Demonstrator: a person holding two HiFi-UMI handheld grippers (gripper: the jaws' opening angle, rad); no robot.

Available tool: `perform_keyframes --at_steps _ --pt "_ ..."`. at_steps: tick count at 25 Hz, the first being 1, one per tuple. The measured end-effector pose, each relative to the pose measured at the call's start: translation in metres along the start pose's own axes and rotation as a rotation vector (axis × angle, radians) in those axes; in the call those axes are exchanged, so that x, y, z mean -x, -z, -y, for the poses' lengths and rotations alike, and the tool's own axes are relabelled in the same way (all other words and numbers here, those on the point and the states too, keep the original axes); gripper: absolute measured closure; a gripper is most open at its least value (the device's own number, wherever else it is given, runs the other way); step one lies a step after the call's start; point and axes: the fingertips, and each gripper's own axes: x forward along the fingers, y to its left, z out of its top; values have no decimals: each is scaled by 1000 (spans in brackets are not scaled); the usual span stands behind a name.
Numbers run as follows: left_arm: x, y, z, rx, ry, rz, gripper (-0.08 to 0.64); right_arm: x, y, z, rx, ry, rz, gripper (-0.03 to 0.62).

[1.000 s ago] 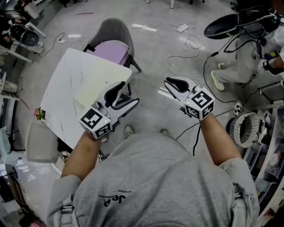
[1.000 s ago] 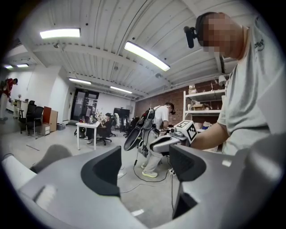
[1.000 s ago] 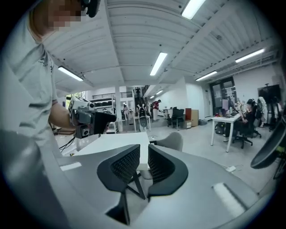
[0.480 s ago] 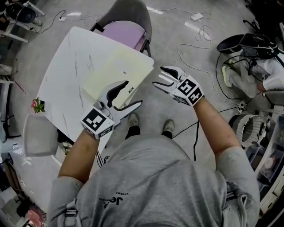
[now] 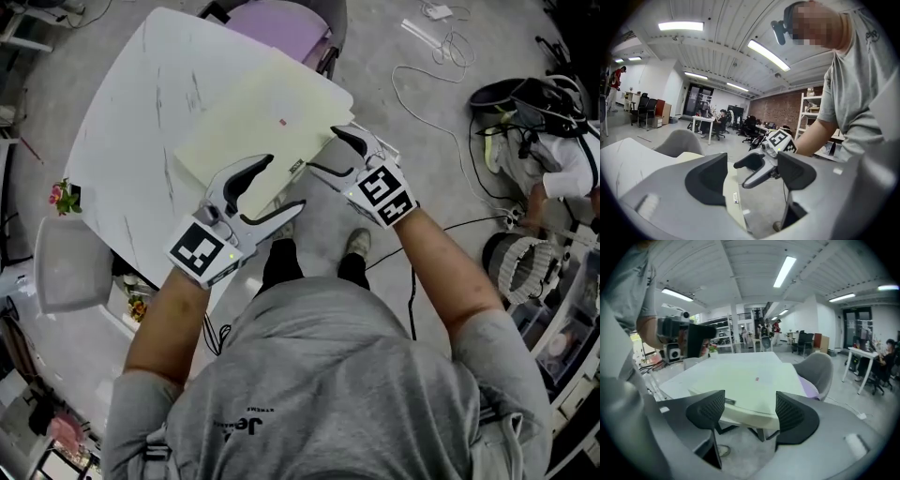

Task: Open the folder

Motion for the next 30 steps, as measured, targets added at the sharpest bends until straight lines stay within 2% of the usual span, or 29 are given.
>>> perform_keyframes --at_steps 2,4,9,12,17,20,22,26,30 --pt "3 7 -1 21 1 -2 175 -3 -1 -29 66 -71 11 266" --pt "7 16 -1 43 6 -13 175 -5 2 -48 100 -107 6 357" --pt "22 39 -14 -31 -13 -68 175 -17 12 -49 69 -65 -20 559" --pt "29 47 -21 -43 -20 -91 175 -21 18 -52 84 -53 -45 589" --pt "33 56 -25 -72 -18 -108 175 -29 26 -57 88 -51 -68 589" --pt "33 69 -24 -166 14 -146 175 -31 29 -58 102 -54 -82 588" --pt "36 86 -17 -233 56 -216 175 -31 29 -58 115 -55 -93 588" --pt "53 135 -4 -500 208 -420 175 -32 32 -58 117 -61 -118 589" --pt "69 163 -1 -700 333 -558 170 -32 31 -58 115 -61 -119 589"
